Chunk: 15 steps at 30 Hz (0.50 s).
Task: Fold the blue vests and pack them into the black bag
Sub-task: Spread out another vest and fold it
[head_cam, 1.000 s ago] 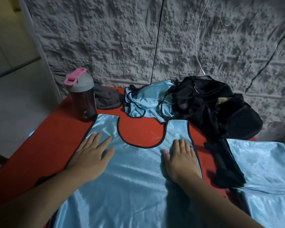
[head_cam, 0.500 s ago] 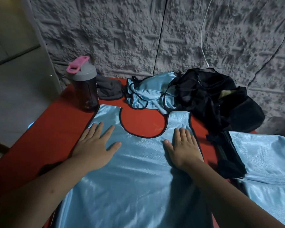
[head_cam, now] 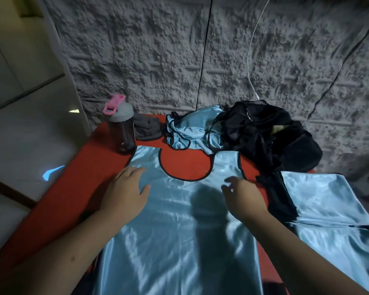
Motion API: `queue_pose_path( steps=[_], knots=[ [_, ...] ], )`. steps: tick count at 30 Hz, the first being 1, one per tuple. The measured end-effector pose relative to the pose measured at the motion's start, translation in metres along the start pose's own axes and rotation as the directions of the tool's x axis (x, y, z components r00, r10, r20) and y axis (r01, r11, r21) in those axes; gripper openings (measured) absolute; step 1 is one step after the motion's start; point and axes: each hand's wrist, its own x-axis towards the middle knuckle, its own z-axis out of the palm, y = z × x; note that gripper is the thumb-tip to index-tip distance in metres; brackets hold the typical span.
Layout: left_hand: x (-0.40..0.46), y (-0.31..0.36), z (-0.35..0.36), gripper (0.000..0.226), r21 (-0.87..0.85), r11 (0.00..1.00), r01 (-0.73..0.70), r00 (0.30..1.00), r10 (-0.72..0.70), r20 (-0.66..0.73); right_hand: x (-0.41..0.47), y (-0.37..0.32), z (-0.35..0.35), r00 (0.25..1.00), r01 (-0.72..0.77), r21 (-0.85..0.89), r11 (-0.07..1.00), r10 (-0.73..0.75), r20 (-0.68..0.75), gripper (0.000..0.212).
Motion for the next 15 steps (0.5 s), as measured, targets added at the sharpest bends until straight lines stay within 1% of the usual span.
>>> queue_pose_path(
  steps=[2,5,7,9,10,12,15],
  knots=[
    [-0.023,0.006,-0.019,0.046,0.046,0.998,0.050,0.999,-0.049,-0.017,-0.030,0.002,-0.011,0.998,-0.042,-0.044,0.998,0.044,0.044,0.025],
    [-0.063,0.010,-0.040,0.041,0.113,0.987,0.115,0.992,-0.120,0.032,-0.074,0.015,-0.016,0.984,-0.097,-0.120,0.988,0.114,0.140,0.016],
    [-0.088,0.008,-0.047,0.036,0.147,0.973,0.178,0.978,-0.191,0.081,-0.097,0.027,-0.015,0.978,-0.126,-0.134,0.983,0.146,0.148,0.015],
    [-0.115,0.006,-0.050,0.030,0.147,0.959,0.242,0.955,-0.263,0.139,-0.121,0.035,-0.014,0.976,-0.173,-0.128,0.977,0.187,0.113,0.011],
    [-0.127,0.004,-0.049,0.029,0.140,0.955,0.263,0.945,-0.284,0.164,-0.132,0.040,-0.013,0.977,-0.186,-0.114,0.976,0.196,0.087,0.012],
    [-0.149,0.000,-0.049,0.031,0.168,0.939,0.299,0.919,-0.331,0.214,-0.149,0.047,-0.007,0.974,-0.200,-0.102,0.974,0.209,0.084,0.017],
    [-0.165,-0.002,-0.048,0.044,0.264,0.917,0.298,0.895,-0.364,0.256,-0.163,0.049,-0.005,0.967,-0.217,-0.121,0.969,0.231,0.112,0.023]
  ],
)
